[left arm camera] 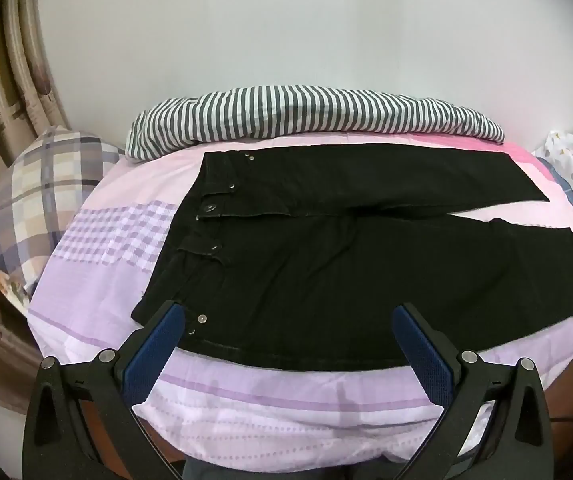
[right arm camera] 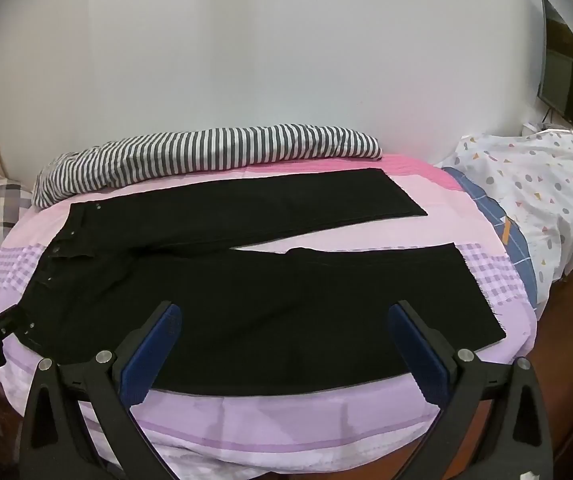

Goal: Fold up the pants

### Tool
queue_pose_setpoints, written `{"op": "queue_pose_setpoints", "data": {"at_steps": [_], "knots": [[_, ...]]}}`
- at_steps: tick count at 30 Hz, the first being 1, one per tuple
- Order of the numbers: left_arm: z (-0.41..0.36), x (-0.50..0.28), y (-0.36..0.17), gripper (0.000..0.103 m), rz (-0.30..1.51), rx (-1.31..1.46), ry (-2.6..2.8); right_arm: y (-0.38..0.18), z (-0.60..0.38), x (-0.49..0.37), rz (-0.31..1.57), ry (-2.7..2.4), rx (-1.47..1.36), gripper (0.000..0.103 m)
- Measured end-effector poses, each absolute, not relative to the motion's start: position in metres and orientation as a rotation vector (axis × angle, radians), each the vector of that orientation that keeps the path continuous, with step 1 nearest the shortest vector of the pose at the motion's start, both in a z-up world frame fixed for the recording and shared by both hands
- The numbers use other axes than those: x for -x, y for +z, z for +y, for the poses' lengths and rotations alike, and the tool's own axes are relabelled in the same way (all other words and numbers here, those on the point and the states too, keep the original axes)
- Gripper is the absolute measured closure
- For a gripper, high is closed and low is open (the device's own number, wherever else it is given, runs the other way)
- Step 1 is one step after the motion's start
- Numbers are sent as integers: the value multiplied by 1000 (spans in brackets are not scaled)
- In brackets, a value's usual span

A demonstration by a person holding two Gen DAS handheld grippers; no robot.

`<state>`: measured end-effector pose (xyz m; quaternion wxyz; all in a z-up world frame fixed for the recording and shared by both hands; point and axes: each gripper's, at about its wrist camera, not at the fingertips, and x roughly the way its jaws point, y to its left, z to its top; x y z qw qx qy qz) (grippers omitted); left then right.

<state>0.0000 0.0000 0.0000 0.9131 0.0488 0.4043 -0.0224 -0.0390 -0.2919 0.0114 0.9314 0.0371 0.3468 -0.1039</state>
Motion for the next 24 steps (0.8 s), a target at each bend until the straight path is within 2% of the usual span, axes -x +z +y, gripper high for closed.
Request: {"op": "queue_pose_setpoints", "data": {"at_steps": [13,24], "knots": [[-4,4,2,0,804,-120,-50,9,-293,46,704,-214,-60,1],[-7,5,-6,0,850,-110,-57,1,-293,46,731,-195,-89,1]]}}
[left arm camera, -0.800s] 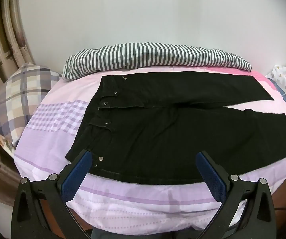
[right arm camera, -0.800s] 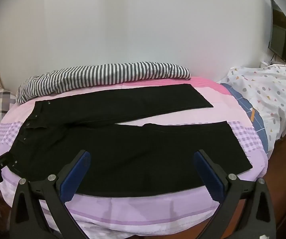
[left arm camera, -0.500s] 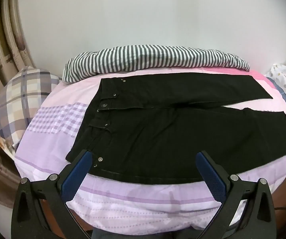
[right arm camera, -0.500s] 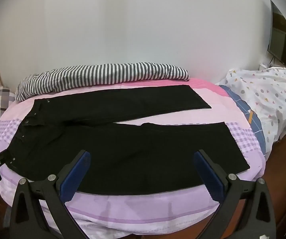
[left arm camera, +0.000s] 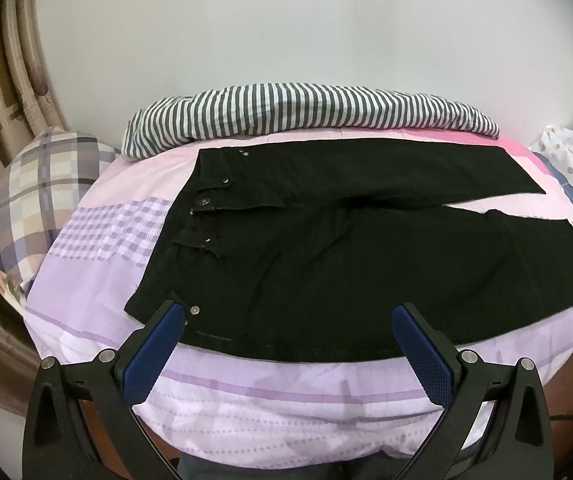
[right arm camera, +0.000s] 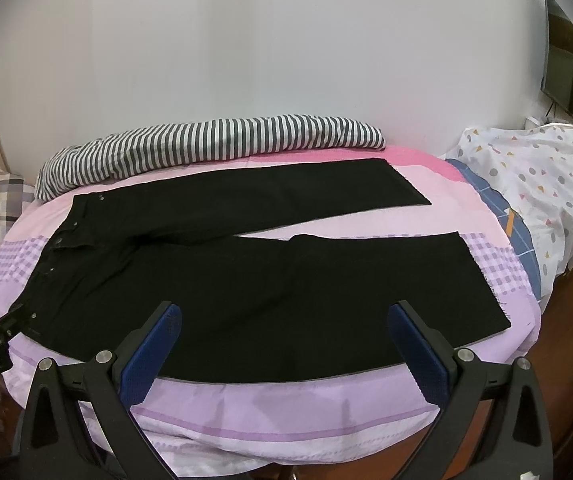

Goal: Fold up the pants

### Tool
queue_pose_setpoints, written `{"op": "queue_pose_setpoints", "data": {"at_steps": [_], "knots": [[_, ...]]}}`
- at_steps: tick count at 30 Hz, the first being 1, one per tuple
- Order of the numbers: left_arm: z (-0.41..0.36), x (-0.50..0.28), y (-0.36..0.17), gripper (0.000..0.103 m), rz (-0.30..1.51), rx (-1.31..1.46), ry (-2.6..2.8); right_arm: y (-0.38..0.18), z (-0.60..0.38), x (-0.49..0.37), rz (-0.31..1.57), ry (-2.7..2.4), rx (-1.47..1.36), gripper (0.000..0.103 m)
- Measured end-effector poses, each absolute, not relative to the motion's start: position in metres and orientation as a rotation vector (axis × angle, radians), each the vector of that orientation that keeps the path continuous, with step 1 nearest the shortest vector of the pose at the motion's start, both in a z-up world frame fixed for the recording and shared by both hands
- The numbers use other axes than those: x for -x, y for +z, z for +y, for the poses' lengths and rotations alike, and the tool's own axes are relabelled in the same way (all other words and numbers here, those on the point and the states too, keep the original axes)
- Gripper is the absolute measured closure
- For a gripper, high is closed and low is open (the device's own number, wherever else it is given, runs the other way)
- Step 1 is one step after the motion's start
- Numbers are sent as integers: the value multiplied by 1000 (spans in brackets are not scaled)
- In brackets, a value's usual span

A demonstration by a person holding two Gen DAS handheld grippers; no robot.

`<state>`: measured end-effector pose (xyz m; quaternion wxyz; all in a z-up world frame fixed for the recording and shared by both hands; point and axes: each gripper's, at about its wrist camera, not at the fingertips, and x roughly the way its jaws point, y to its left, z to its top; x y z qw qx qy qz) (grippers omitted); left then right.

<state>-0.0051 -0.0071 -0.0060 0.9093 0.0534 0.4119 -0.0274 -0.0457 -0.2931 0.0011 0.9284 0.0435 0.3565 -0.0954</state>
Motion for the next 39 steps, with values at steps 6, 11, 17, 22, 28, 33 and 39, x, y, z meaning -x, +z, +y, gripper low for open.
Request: {"op": "queue_pose_setpoints", "data": {"at_steps": [6,11,17,22,28,33,39], "knots": [[-7,4,-6,0,844,-106,-60,0,-293,46,724,-194,-88,1],[-9,3,-10,0,853,-107,-62,-2,-294,45,730,-191,-91,1],[-8,5,-14,0,852,-103,-63,-2,-293,44,736,-192,-92,1],[-6,5,-17,0,850,-89,-71,-6,-293,42,748,-185,-99,1],[-4,3,-22,0,866,-86,-71,-10,-294,39,761,-175,-108,1],[-2,1,-23,0,877,-54,-85,-11,-295,38,764,-176,-111,1],[-1,1,-25,0,882,-75,-75,-14,-298,35,769,-177,-123,1]]}}
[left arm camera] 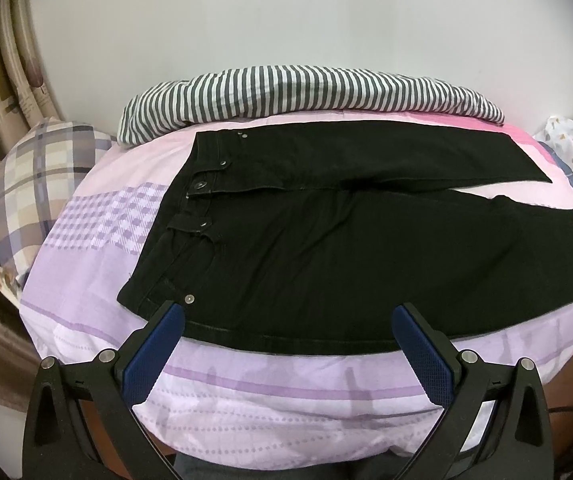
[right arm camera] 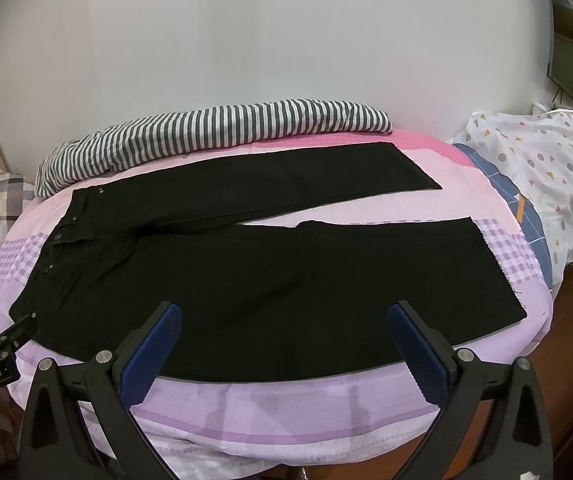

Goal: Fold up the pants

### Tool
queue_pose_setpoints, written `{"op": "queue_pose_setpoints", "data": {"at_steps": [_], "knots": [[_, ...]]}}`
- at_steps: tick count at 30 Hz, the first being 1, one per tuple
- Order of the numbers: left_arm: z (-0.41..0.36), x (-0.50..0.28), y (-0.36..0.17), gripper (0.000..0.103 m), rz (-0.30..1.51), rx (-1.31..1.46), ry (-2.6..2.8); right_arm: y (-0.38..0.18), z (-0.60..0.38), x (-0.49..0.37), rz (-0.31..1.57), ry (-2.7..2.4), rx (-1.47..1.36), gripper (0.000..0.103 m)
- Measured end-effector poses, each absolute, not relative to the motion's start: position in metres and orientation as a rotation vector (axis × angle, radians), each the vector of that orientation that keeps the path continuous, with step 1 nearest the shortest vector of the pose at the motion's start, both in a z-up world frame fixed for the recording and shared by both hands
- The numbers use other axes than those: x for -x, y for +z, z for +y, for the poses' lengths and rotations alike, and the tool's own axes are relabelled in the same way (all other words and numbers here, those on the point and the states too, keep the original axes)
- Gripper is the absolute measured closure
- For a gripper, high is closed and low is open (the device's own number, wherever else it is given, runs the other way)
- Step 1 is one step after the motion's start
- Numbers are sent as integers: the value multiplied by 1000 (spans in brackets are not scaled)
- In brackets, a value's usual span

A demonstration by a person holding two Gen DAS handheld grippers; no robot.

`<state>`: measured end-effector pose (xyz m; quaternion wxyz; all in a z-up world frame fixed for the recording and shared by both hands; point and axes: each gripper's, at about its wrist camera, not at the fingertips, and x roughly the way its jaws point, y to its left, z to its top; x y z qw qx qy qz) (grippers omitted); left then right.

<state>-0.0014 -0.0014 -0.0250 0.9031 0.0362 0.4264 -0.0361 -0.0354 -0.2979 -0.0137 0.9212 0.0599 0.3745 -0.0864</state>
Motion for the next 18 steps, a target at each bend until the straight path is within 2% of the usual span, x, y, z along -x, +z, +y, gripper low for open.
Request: {"op": "queue_pose_setpoints", "data": {"at_steps": [11,18], "knots": [[9,-14,-30,0,911,-79,-57,-16,-301,22,768,-152,-147,1],[29,-50,-21,1,902,-31,-70,-14,-307,3,772,-90,-194,1]]}}
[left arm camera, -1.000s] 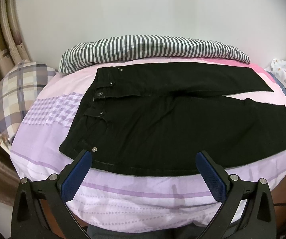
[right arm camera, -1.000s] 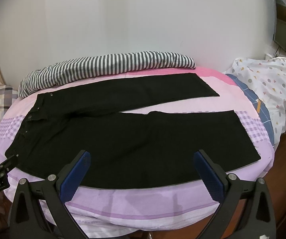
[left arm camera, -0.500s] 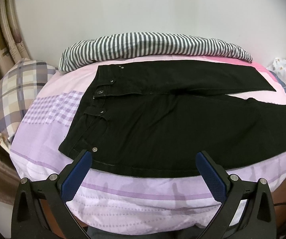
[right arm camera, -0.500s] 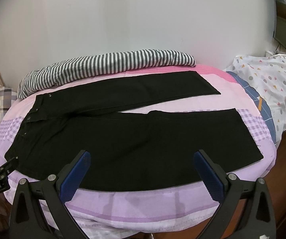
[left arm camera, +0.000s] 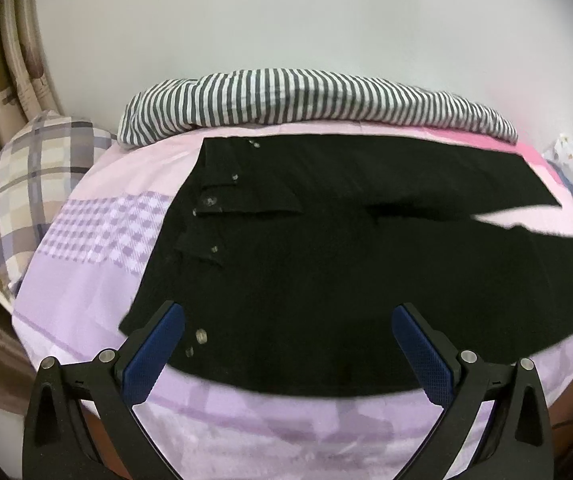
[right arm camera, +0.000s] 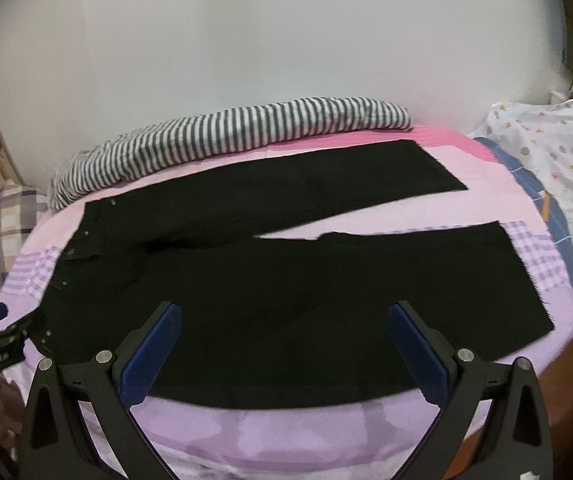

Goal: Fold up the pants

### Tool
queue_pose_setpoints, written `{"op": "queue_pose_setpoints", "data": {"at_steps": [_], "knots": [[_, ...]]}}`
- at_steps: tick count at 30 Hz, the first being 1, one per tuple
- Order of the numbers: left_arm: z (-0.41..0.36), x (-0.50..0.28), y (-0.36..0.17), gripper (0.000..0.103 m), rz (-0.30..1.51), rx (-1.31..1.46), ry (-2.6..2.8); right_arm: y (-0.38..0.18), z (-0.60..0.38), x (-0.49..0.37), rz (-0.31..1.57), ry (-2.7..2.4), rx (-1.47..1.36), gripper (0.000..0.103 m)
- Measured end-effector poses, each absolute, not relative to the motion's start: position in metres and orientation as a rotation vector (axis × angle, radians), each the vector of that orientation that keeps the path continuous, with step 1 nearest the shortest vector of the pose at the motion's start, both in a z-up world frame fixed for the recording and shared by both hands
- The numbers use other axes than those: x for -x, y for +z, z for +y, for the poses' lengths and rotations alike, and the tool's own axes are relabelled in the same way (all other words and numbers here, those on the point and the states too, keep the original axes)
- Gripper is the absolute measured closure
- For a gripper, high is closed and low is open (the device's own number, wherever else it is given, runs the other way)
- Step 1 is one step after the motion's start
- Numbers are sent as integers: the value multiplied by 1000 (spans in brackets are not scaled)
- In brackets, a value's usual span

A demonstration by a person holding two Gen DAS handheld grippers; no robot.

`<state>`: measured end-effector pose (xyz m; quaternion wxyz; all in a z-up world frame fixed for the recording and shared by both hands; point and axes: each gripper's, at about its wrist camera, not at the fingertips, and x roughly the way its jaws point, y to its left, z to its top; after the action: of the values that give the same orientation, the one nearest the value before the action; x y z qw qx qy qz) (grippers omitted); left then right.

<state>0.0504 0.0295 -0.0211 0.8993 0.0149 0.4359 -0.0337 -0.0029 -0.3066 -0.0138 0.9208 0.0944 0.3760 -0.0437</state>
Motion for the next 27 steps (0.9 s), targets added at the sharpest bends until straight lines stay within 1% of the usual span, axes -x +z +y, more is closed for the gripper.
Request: {"op": "queue_pose_setpoints", "data": {"at_steps": [4,6,8,9,10,14,18,20,21,23,27], "knots": [[53,-87,-12,3,904,38,-97,-11,-311,-14,771,-35,-233,1],[73,-113,-6,11,911,93,-117,-10,-312,-23,769,-28,-229,1],[88,-135,-4,25,941,136,-118,-9,-310,-34,772,-24,-217,1],[101,-153,-4,28,956,189,-120,-10,-309,-40,775,-21,-211,1],[112,-166,-4,33,963,232,-126,-9,-308,-46,778,-18,-206,1],[143,-209,-9,45,990,333,-135,-10,-302,-74,793,-9,-200,1],[169,-252,-25,53,1006,440,-149,-15,-292,-104,820,0,-202,1],[179,-268,-35,62,1019,495,-169,-18,-286,-120,835,5,-197,1],[184,-280,-43,64,1039,535,-188,-20,-283,-125,841,7,-193,1],[192,-293,-54,73,1063,588,-204,-24,-276,-139,853,11,-184,1],[200,-324,-78,73,1126,632,-233,-30,-263,-164,878,31,-167,1]]}}
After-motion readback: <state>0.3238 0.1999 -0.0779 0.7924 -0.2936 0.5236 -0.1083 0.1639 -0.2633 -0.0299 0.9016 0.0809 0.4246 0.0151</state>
